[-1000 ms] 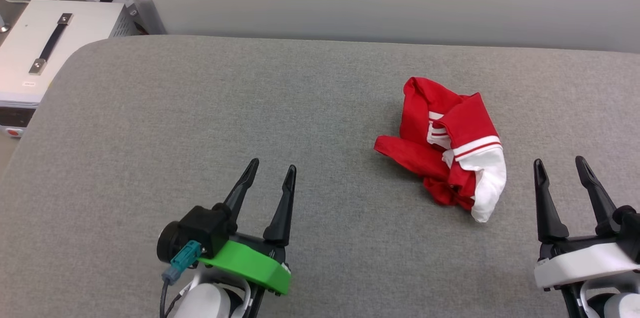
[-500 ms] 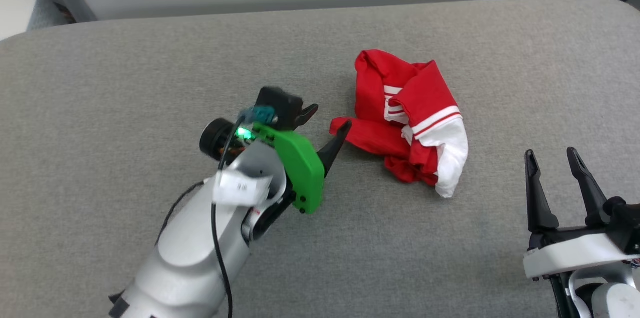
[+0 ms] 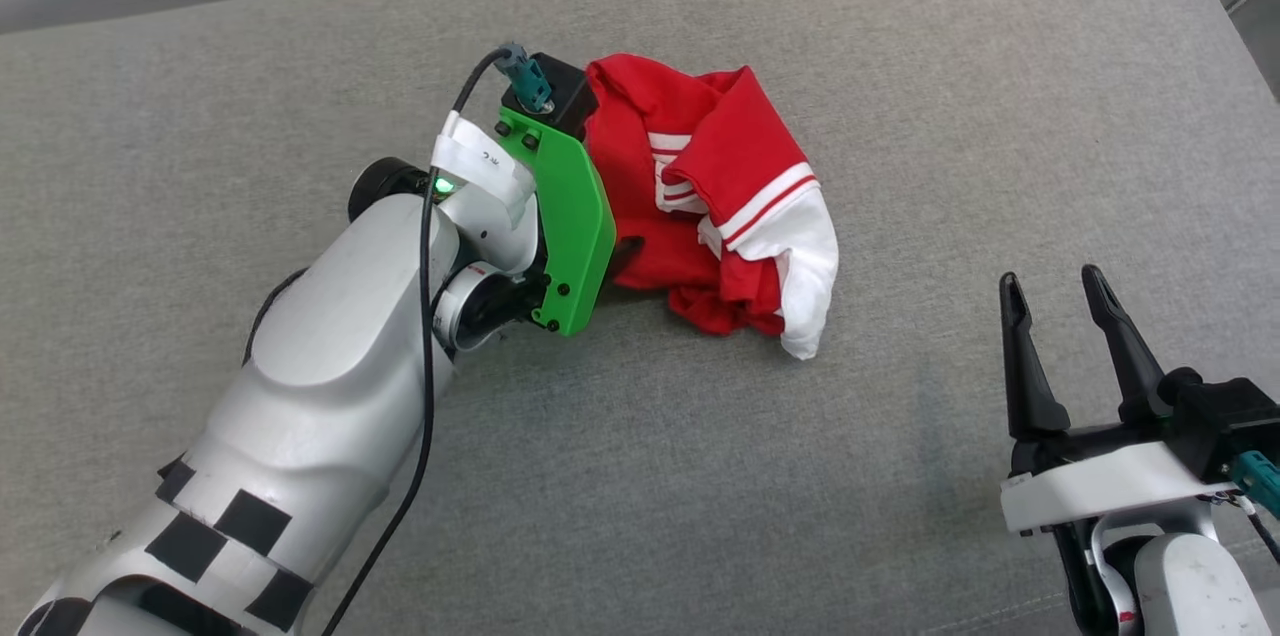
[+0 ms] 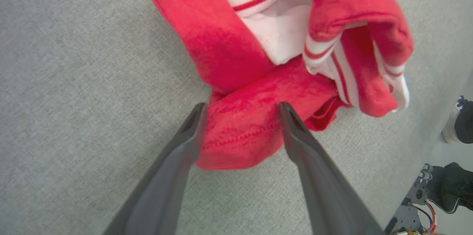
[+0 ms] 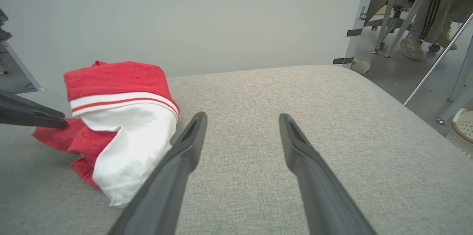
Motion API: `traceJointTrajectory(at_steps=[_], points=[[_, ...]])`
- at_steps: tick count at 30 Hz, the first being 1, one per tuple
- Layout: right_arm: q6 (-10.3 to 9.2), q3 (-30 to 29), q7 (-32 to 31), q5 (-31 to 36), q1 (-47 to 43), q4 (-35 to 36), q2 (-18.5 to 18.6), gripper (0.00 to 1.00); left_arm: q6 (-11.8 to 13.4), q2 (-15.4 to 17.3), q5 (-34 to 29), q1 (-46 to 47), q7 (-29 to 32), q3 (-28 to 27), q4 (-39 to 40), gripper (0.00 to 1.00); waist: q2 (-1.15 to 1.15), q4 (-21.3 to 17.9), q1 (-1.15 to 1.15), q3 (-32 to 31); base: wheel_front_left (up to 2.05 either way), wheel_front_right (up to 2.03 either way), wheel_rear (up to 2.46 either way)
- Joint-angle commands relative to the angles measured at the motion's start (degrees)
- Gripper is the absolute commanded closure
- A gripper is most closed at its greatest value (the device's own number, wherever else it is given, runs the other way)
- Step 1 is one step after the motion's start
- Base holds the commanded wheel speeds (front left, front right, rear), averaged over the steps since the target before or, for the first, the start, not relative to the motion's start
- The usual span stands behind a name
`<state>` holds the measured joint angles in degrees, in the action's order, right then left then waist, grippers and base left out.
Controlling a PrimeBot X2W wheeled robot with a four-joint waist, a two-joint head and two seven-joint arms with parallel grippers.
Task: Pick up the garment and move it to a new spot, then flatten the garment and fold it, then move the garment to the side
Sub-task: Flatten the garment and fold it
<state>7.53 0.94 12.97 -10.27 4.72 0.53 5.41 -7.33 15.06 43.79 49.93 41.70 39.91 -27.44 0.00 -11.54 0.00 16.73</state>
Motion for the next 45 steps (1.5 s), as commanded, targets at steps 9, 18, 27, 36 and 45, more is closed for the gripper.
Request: traceJointTrajectory(at_steps=[9, 18, 27, 36, 45], points=[[-0.04, 1.63, 1.33, -0.33, 2.11, -2.13, -0.96, 0.00, -0.12, 0.57, -2.84, 1.13, -2.40, 3.41, -5.73, 0.00, 0.00, -3.98, 0.00, 3.99, 0.00, 0.00, 0.00], [-0.04, 1.73, 1.67, 0.11, 2.43, -2.97, -0.78, 0.00, -0.14, -0.13, 0.43, -0.94, -4.85, 5.50, -8.84, 1.00, 0.00, -3.30, 0.00, 3.69, 0.00, 0.00, 0.00], [-0.04, 1.02, 1.41, 0.38, 1.65, -3.38, -0.04, 0.00, -0.15, 3.83, 3.23, -0.85, -14.77, 2.40, -7.82, 1.00, 0.00, 1.14, 0.00, -0.86, 0.00, 0.00, 0.00], [-0.04, 0.40, 0.50, 0.59, 0.23, -3.61, 0.08, 0.00, 0.92, 10.10, 3.86, 1.30, -23.81, -4.11, -2.28, 1.00, 0.00, 5.85, 0.00, -5.78, 0.00, 0.00, 0.00], [-0.04, 0.40, 0.18, 0.54, -0.78, -3.63, -0.45, 0.00, 4.61, 16.90, 5.53, -1.24, -22.68, -8.06, 3.19, 1.00, 0.00, 7.90, 0.00, -7.93, 0.00, 0.00, 0.00]])
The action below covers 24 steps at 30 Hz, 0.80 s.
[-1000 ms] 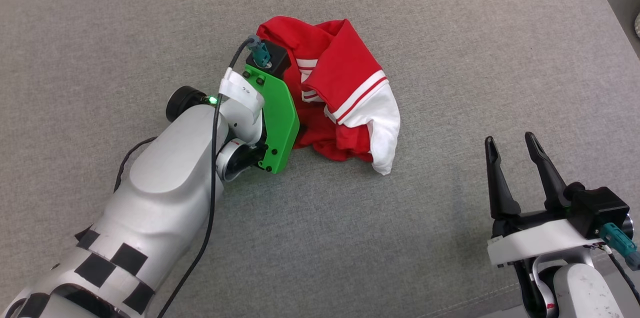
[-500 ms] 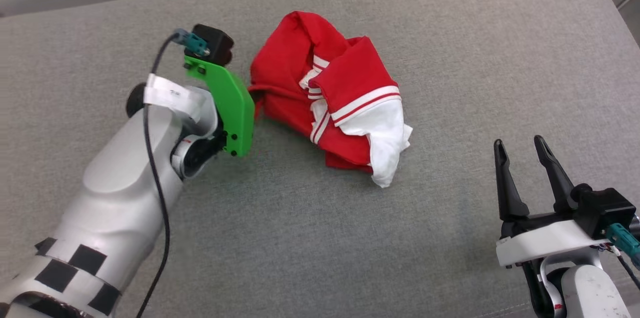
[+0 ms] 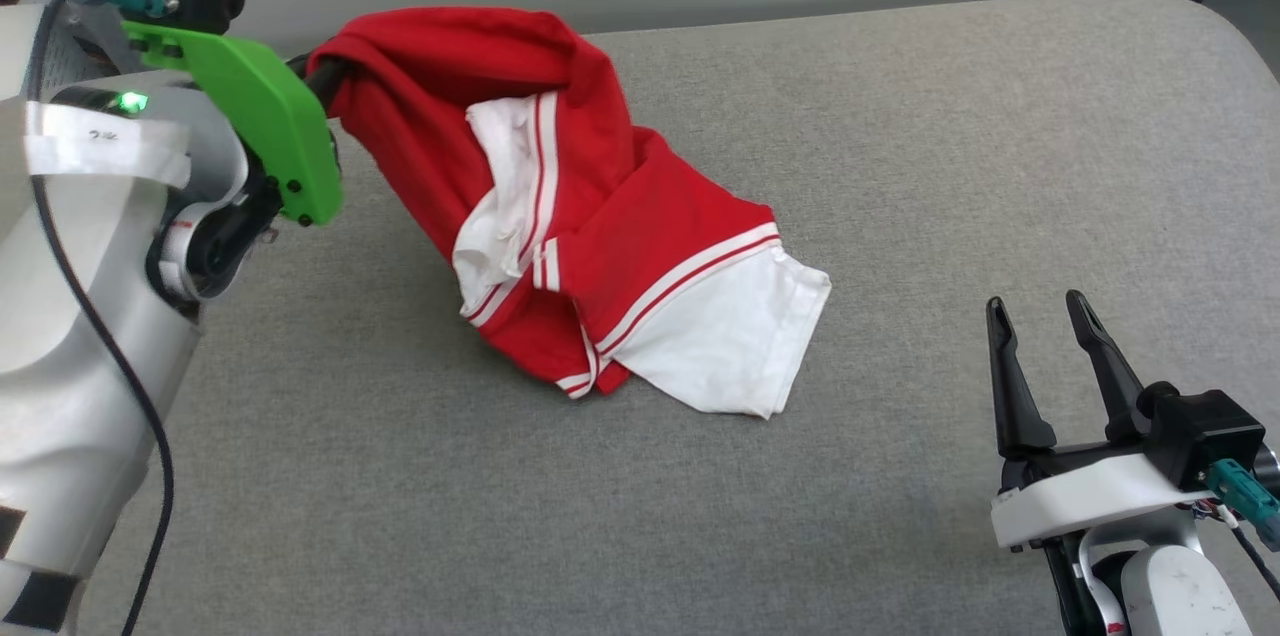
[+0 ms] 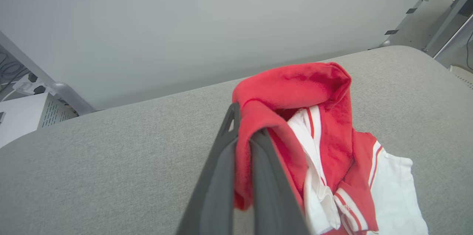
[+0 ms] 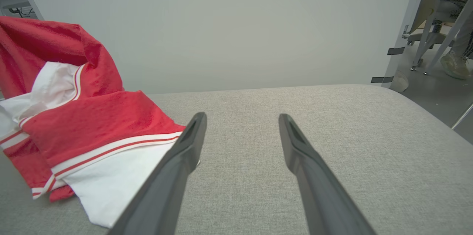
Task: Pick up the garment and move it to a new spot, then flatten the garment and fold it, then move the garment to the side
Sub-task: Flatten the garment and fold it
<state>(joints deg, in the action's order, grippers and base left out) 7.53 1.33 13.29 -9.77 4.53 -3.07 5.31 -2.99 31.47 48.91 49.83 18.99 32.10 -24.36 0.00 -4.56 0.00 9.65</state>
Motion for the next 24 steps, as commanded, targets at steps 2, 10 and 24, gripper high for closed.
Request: traceJointTrajectory(at_steps=[2, 10, 24], points=[[-0.04, 0.09, -0.19, 0.07, -0.69, 0.06, -0.45, 0.00, 0.81, 1.95, 1.08, -2.52, 0.74, -0.83, 0.54, 1.00, 0.00, 1.17, 0.00, -0.84, 0.00, 0.00, 0.00], [-0.04, 1.37, -1.04, 0.33, 0.21, 0.42, -0.14, 0.00, 2.91, 2.88, 4.39, -6.52, 3.72, -1.91, -6.85, 0.00, 0.00, 1.68, 0.00, 1.00, 0.00, 0.00, 0.00], [-0.04, 1.61, -2.05, 0.32, 0.25, -0.18, 0.76, 0.00, 0.05, -1.89, -3.27, -3.78, -18.36, 0.05, -15.88, 0.00, 0.00, 3.91, 0.00, -0.80, 0.00, 0.00, 0.00]])
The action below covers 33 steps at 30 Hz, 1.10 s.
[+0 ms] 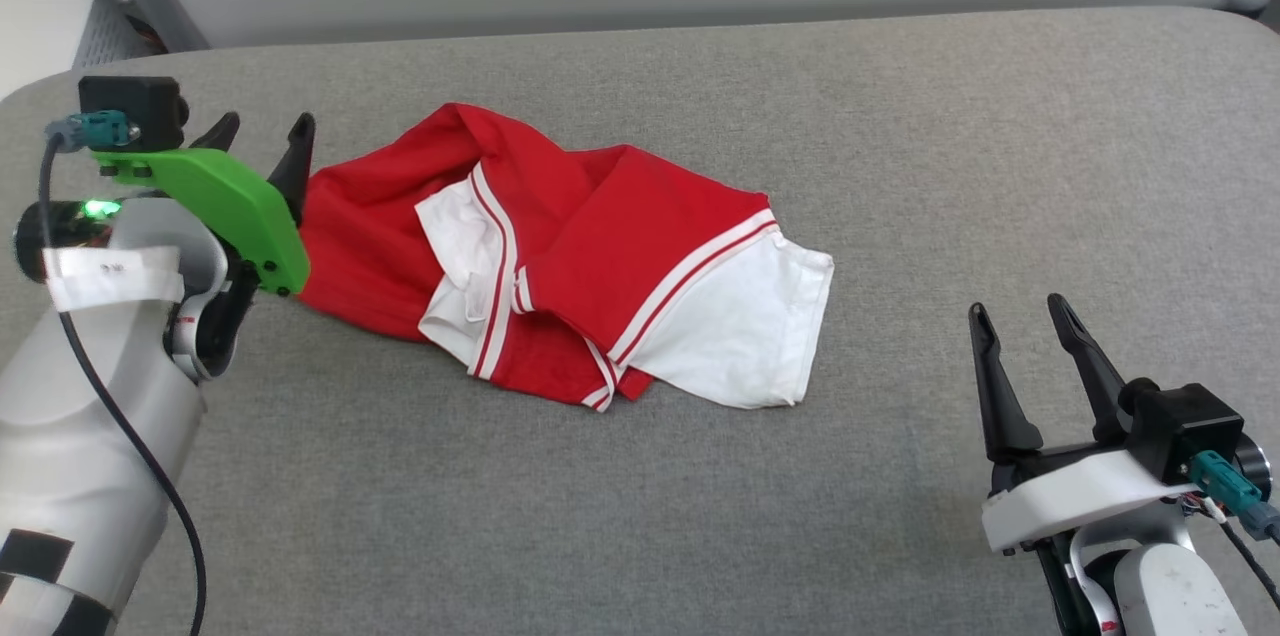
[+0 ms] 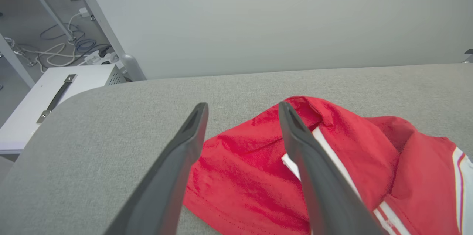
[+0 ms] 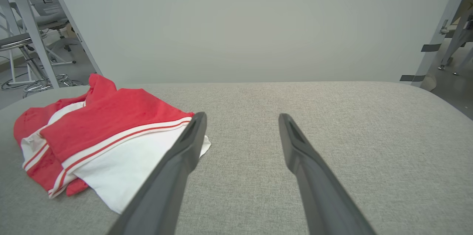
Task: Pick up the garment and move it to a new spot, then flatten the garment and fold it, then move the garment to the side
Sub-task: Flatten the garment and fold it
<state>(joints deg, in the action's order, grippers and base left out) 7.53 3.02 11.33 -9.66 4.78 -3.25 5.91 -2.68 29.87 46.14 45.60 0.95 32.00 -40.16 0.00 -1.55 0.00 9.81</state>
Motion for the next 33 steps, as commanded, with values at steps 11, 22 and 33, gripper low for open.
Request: traceJointTrajectory(at_steps=[11, 22, 33], points=[[-0.04, -2.13, -1.96, 0.19, -3.79, 1.55, 0.67, 0.00, 3.38, -6.11, -10.31, -13.55, -15.90, -0.98, 17.60, 0.00, 0.00, 6.23, 0.00, -5.96, 0.00, 0.00, 0.00], [-0.04, -2.13, -3.11, -0.18, -6.12, 1.81, 1.13, 0.00, 2.44, -14.48, -22.43, -37.76, -15.94, -16.58, 36.06, 0.00, 0.00, 7.59, 0.00, -7.62, 0.00, 0.00, 0.00], [-0.04, -0.82, -5.85, -0.72, -6.57, 1.27, 1.57, 0.00, -2.27, -21.53, -29.23, -42.39, -15.94, -22.55, 36.19, 0.00, 0.00, 7.89, 0.00, -7.05, 0.00, 0.00, 0.00]])
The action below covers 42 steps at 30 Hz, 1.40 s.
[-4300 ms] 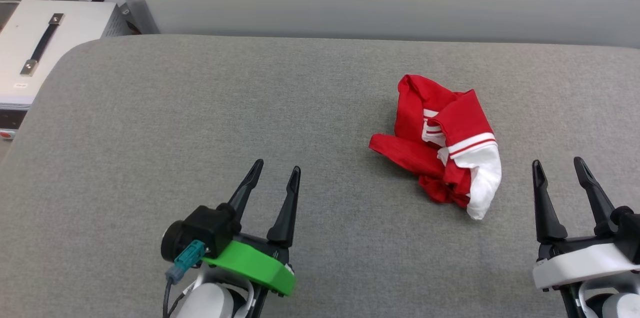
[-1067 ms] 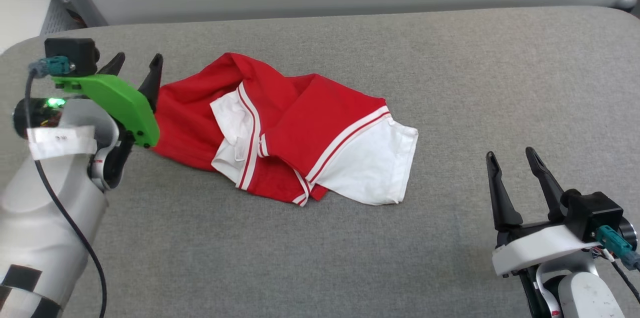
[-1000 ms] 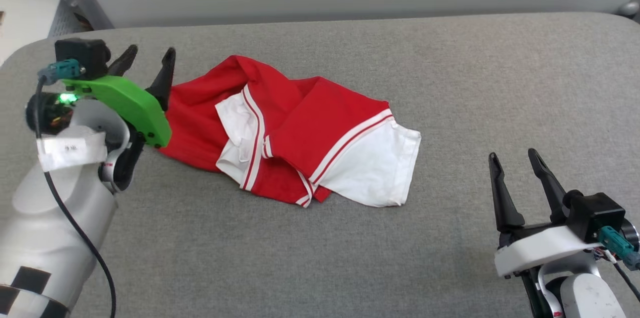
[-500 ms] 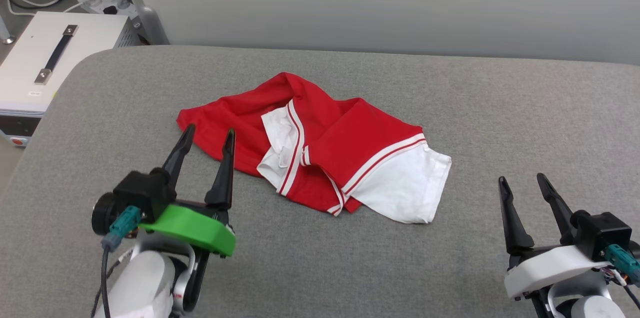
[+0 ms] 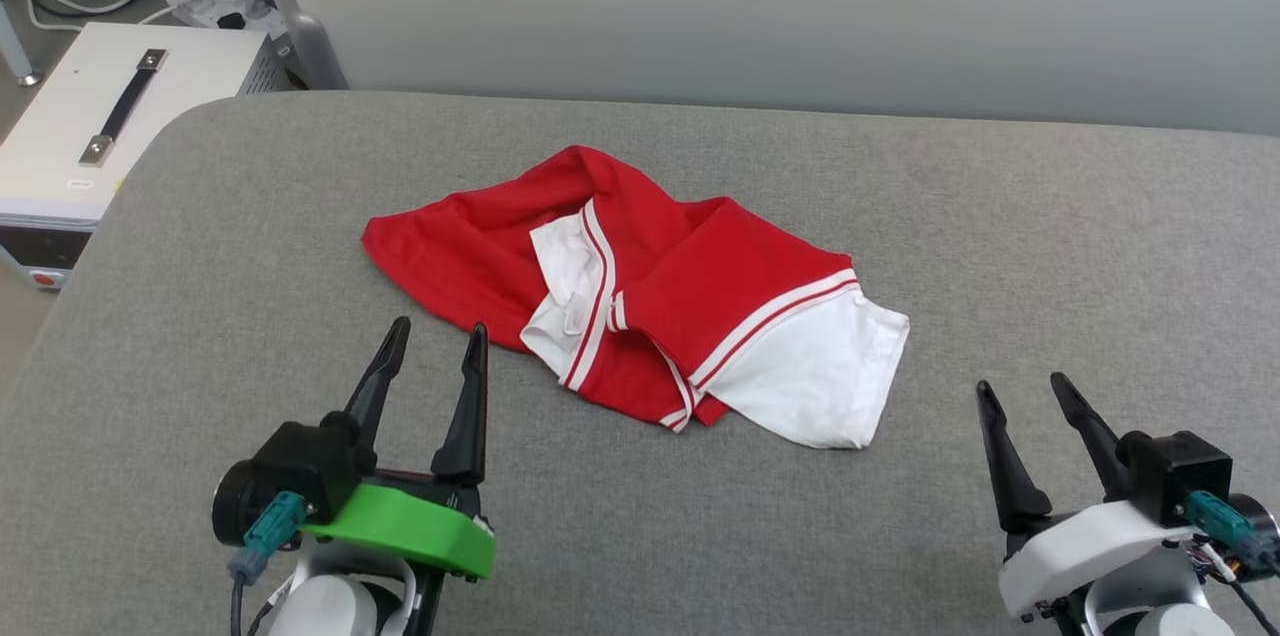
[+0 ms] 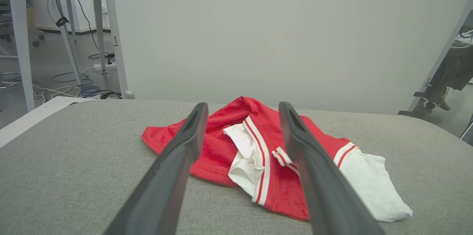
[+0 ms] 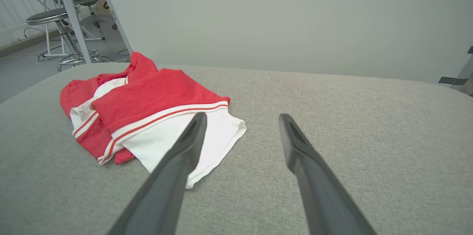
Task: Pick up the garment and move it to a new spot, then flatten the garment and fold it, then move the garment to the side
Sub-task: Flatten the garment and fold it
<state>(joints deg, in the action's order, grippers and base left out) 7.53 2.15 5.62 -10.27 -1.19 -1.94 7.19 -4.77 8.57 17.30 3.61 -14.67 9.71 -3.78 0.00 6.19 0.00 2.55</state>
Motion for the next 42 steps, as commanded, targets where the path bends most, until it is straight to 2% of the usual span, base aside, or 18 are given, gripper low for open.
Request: traceJointTrajectory(at_steps=[1, 5, 10, 14, 20, 25, 35, 36, 37, 38, 42], points=[[-0.04, 0.44, -1.38, 0.22, -0.53, -0.14, 0.81, 0.00, -0.51, -0.57, -0.84, -0.22, -0.32, -0.55, -0.33, 0.00, 0.00, 0.27, 0.00, 0.46, 0.00, 0.00, 0.00], [-0.04, 4.89, -7.03, 0.16, 0.91, -0.28, 3.78, 0.00, -1.42, -1.57, -2.01, 0.61, -0.32, -1.43, -0.95, 0.00, 0.00, 0.89, 0.00, 1.76, 0.00, 0.00, 0.00], [-0.04, 12.31, -16.79, -2.20, 5.37, 0.20, 9.83, 0.00, -2.13, -2.69, -2.97, 1.82, -0.32, -1.80, -1.64, 0.00, 0.00, 2.39, 0.00, 3.46, 0.00, 0.00, 0.00], [-0.04, 17.98, -25.79, -6.15, 10.00, 0.06, 14.57, 0.00, -2.44, -3.53, -3.19, 2.98, -0.32, -1.78, -1.76, 0.00, 0.00, 4.27, 0.00, 4.78, 0.00, 0.00, 0.00], [-0.04, 25.65, -38.55, -13.19, 16.84, -1.51, 18.87, 0.00, -2.63, -4.49, -3.83, 3.87, -0.32, -1.99, -1.18, 0.00, 0.00, 7.59, 0.00, 6.66, 0.00, 0.00, 0.00], [-0.04, 29.74, -42.84, -14.80, 21.49, -4.26, 21.25, 0.00, -2.67, -5.01, -4.77, 4.40, -0.32, -2.31, -1.53, 0.00, 0.00, 10.26, 0.00, 7.96, 0.00, 0.00, 0.00], [-0.04, 32.43, -50.10, -19.58, 24.65, -12.17, 21.08, 0.00, -2.70, -5.57, -4.37, 4.96, -0.32, -2.47, -1.83, 0.00, 0.00, 13.46, 0.00, 9.38, 0.00, 0.00, 0.00], [-0.04, 32.83, -50.91, -20.07, 24.73, -12.71, 21.14, 0.11, -2.70, -5.60, -4.43, 4.98, -0.32, -2.49, -1.76, 0.00, 0.00, 13.59, 0.00, 9.46, 0.00, 0.00, 0.00], [-0.04, 33.14, -51.54, -20.42, 24.74, -13.11, 21.24, 0.65, -2.70, -5.61, -4.67, 5.08, -0.32, -2.65, -1.29, 0.00, 0.00, 13.67, 0.00, 9.52, 0.00, 0.00, 0.00], [-0.04, 33.76, -52.14, -20.72, 24.75, -13.34, 21.50, 1.00, -2.70, -5.63, -4.62, 5.03, -0.32, -2.99, -0.82, 0.00, 0.00, 13.73, 0.00, 9.55, 0.00, 0.00, 0.00], [-0.04, 34.85, -52.72, -21.91, 24.36, -13.31, 22.24, 1.00, -2.71, -5.67, -4.11, 4.52, -0.32, -3.64, -0.47, 0.00, 0.00, 13.02, 0.00, 9.19, 0.00, 0.00, 0.00]])
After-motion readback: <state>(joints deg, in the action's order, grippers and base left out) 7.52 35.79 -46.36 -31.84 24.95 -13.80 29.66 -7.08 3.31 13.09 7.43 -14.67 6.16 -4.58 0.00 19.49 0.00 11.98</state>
